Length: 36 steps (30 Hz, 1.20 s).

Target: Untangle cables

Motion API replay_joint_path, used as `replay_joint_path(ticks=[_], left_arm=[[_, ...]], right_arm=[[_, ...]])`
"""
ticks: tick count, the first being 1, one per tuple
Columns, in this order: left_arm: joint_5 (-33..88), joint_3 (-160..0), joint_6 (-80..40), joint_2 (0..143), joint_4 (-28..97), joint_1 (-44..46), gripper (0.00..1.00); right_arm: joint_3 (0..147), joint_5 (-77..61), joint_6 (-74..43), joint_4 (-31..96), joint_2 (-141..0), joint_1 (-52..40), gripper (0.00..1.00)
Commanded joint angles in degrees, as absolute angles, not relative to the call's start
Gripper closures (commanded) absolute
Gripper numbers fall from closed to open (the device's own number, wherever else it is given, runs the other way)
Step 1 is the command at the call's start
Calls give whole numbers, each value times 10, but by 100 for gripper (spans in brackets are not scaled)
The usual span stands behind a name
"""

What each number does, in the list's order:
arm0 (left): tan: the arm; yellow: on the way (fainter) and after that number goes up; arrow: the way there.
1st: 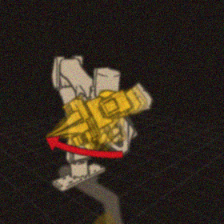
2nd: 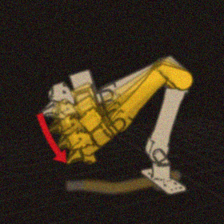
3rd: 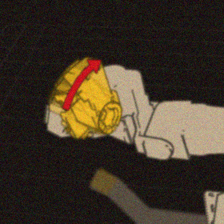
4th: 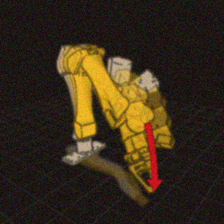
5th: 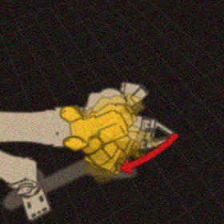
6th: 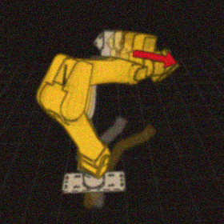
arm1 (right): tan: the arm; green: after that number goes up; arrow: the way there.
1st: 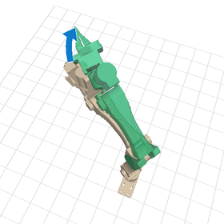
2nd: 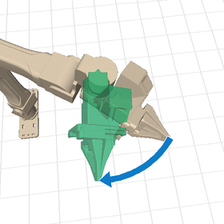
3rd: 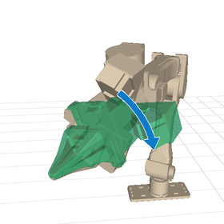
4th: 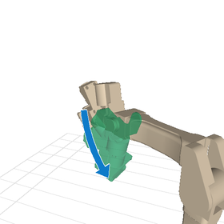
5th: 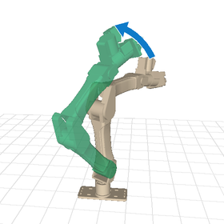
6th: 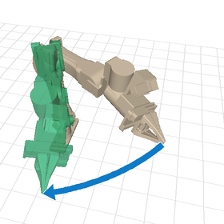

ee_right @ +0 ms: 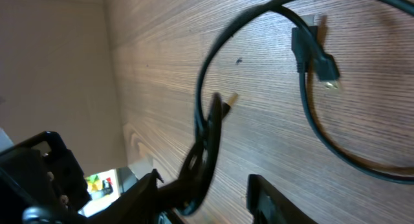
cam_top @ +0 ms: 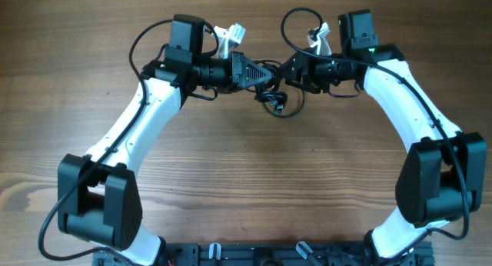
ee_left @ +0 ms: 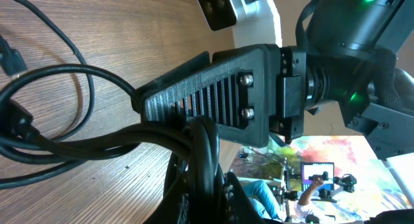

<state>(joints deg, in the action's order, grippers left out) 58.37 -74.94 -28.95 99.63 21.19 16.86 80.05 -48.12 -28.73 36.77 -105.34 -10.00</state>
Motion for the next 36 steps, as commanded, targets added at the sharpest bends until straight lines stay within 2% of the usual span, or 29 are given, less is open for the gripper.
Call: replay_joint_path(ticks=[1,6,12,13,15,17,20,22,25,31,34,36], left_arm=[[610,-753,-272,983,204,171,96],[625,-753,-272,983,199,171,96],[623,-753,-272,983,199,171,96],[614,-753,-272,983,199,171,96],[546,-753,-272,983,210,170,96],[379,-753,-273,983,241,170,96],[235,-753,-274,983,272,170,96],[176,-753,-274,983,289,169,96],[142,-753,-274,983,297,169,96],[115,-752,-274,983,329,169,96],[93,-752,-274,983,346,167,96],[93,-752,-274,983,350,164,96]], right_arm=[[799,-502,-303,354,-1067,-116,55],[797,-486,-315,339,-1067,-126,59],[783,-463,-313,335,-1068,-143,93],[783,-464,-308,335,-1068,-142,96],[783,-491,-249,353,-1068,-141,96],[784,-493,-176,416,-1064,-128,96],[784,-549,-60,481,-1049,-81,96],[785,-593,31,543,-1027,-44,96],[789,-593,102,614,-1004,-1,96],[789,-804,58,601,-999,106,96],[789,-794,-6,558,-999,159,96],[789,-714,-66,517,-999,185,96]])
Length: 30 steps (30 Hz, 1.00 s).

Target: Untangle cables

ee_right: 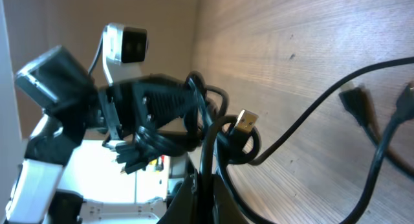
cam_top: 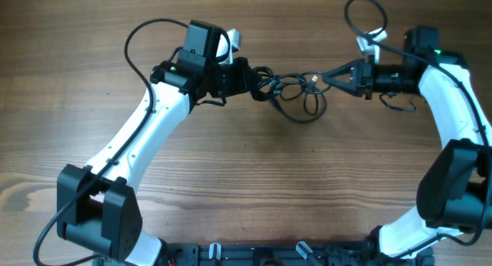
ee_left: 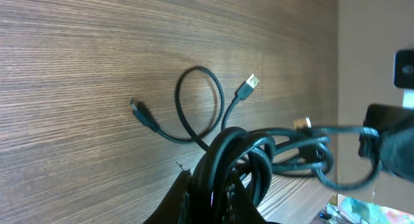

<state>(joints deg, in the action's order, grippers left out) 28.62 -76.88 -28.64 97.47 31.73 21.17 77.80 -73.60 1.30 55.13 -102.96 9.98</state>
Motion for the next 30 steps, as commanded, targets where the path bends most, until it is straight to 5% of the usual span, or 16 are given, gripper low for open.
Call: replay_joint_path(ticks=[1,6,10,13,21,24,30], left_arm=[[93,-752,-274,983,350,163,96],[93,-752,-274,983,355,162,96],[113,-752,-281,983,354,162,96],[157,-752,-447,982,347,162,96],[383,-752,-940,982,310,106,96],[399,-752,-983,982,311,102,96],[439,-752,-985,982,355,99,96]], right_arm=[[789,-646,-98,498,-999,193,96],[789,-195,-220,486,-999,170,96],[789,-386,-99,503,-999,110,77],[789,-452,-37,513,-999,39,59],[790,-514,-7,482,-973,-63,56],[790,-493,-43,443,-945,-98,52],[787,-211,-137,381,-944,-229,56]])
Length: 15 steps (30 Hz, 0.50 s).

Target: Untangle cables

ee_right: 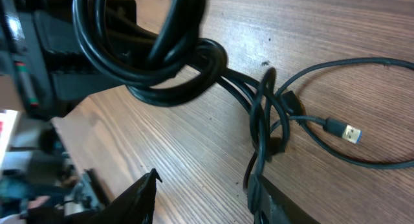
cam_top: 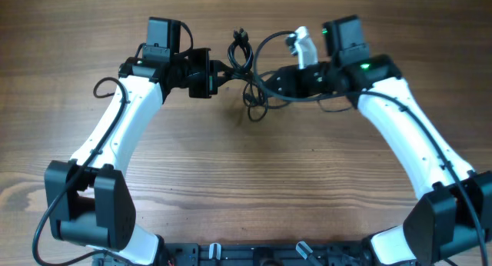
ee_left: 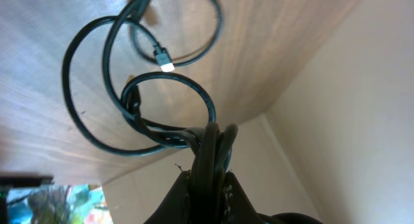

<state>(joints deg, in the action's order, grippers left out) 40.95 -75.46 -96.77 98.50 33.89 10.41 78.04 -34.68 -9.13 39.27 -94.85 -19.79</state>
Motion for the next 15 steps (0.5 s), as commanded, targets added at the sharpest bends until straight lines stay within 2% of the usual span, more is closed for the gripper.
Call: replay_joint_path(ticks=[1,4,9,15], left_arm=[[439,-752,-990,982,363,97,96],[441,-752,-995,982,372,96,96],[441,-752,-995,982,372,96,96],[441,-752,-995,982,372,96,96]], right_arm=[[782,-177,-137,371,-944,-242,56],[779,-118,-137,343,-970,-267,61],[779,-130,-152,326,-1030,-286,71],[775,-129,-152,314,-1037,-294,78]])
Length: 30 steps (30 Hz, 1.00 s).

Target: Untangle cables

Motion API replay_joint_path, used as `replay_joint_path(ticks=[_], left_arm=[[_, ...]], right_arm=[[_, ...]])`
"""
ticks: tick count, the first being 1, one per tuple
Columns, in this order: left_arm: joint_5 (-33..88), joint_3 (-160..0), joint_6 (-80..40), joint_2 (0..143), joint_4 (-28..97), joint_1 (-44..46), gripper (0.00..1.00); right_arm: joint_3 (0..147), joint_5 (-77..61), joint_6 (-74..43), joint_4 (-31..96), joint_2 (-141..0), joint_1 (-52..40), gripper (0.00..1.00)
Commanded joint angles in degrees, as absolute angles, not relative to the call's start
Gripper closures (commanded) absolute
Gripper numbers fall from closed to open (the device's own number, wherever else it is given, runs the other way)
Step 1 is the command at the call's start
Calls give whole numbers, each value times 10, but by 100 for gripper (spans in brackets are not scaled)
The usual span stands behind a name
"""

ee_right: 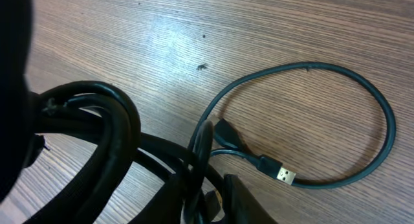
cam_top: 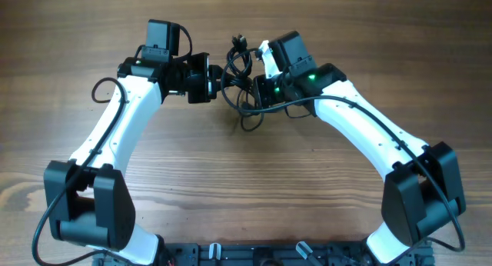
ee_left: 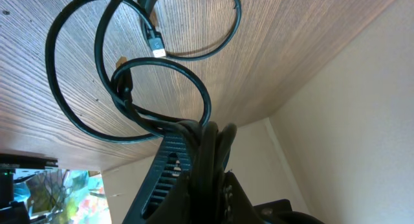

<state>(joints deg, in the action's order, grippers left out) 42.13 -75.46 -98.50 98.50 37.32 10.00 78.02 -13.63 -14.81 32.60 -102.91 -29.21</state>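
A tangle of black cables [cam_top: 240,70] lies at the back middle of the table, with a loose loop [cam_top: 247,118] trailing toward the front. My left gripper [cam_top: 214,76] is shut on a thick bunch of strands [ee_left: 208,143] at the tangle's left side, and thin loops with a USB plug [ee_left: 157,50] hang beyond it. My right gripper [cam_top: 252,91] is at the tangle's right side, shut on thin strands [ee_right: 202,146]. Beside its fingers lie a thick coil [ee_right: 110,117] and a thin loop ending in a USB plug [ee_right: 284,177].
The wooden table [cam_top: 346,204] carries nothing but the cables. One cable end [cam_top: 240,41] pokes toward the back edge. The arms' bases sit on a rail [cam_top: 269,254] at the front edge.
My right gripper was open to the right of the tangle. It now sits further left, in the tangle, shut on thin strands. The left gripper still holds its bunch in about the same place.
First both grippers met at the tangle at the back middle. Then they stood far apart with the cables stretched between them, each holding strands. Then the right gripper was open near the tangle while the left kept its bunch. Now the right is shut on strands again.
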Motion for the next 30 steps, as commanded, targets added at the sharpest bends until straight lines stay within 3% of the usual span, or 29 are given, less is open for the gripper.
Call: replay_joint_path(ticks=[1,11,16,20,24,27,29,30], left_arm=[[442,-752,-995,982,372,96,96],[446,-752,-995,982,371,103,96],[445,-752,-995,982,371,103,96],[445,-752,-995,982,371,103,96],[440,-752,-992,982,372,103,96],[361,-752,-946,982,402,103,96],[249,-752,-928,983,453,103,96],[137,-752,-928,983,498,103,96]], right_arm=[[766,-129,-161,296,-1038,-295,79],[751,-200,-215,268,-1085,-295,88],[748,-223,-308,279,-1087,-322,75],[745,-222,-376,264,-1140,-336,86],[750,-233,-370,242,-1143,-331,96],[750,-233,-356,256,-1106,-318,96],[750,-268,-310,269,-1050,-306,96],[750,-351,-278,272,-985,-302,96]])
